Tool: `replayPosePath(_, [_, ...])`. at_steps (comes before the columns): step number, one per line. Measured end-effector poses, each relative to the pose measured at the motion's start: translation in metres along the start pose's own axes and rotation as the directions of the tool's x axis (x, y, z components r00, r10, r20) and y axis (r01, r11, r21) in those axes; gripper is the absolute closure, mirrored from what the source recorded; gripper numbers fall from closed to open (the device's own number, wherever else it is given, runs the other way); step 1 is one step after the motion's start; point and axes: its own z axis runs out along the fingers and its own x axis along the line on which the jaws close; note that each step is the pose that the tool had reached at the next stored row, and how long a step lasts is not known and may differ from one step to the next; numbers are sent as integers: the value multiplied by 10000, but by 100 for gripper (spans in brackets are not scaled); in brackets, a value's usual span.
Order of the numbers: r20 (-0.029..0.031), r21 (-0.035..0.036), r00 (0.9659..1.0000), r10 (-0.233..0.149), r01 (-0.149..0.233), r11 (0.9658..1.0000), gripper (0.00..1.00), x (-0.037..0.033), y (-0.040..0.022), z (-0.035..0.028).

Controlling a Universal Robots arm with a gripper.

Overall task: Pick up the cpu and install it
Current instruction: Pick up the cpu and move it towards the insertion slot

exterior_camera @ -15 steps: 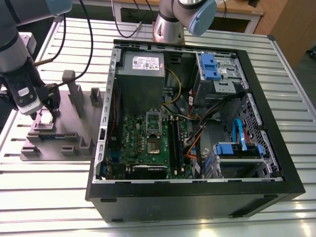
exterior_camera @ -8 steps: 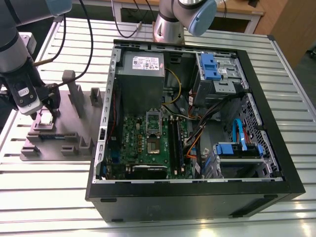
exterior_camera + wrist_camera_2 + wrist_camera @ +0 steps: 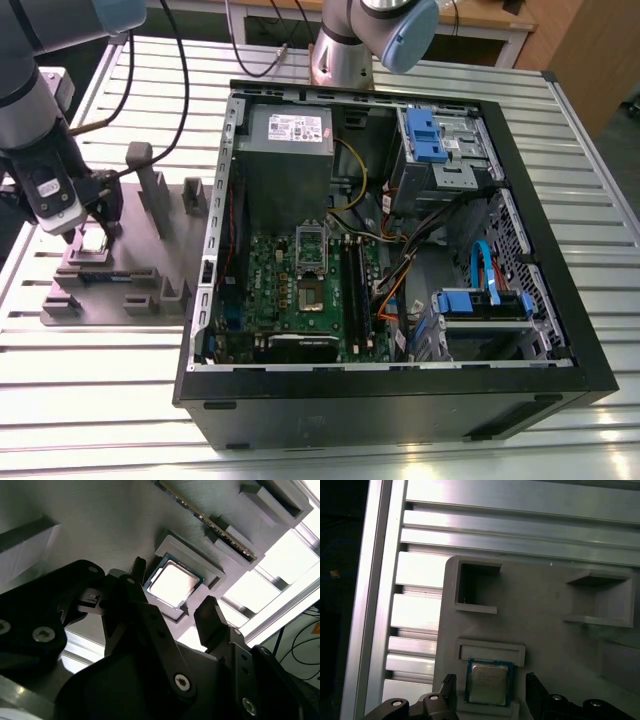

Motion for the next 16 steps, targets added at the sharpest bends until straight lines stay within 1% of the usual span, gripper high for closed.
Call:
replayPosePath(7, [7, -1, 9998, 185, -185, 9998, 34, -2, -2, 70])
replayPosePath(12, [10, -2, 9996, 277, -277, 9996, 34, -3, 13, 94])
replayPosePath(16, [10, -3, 9995, 325, -325, 9995, 34, -2, 15, 98])
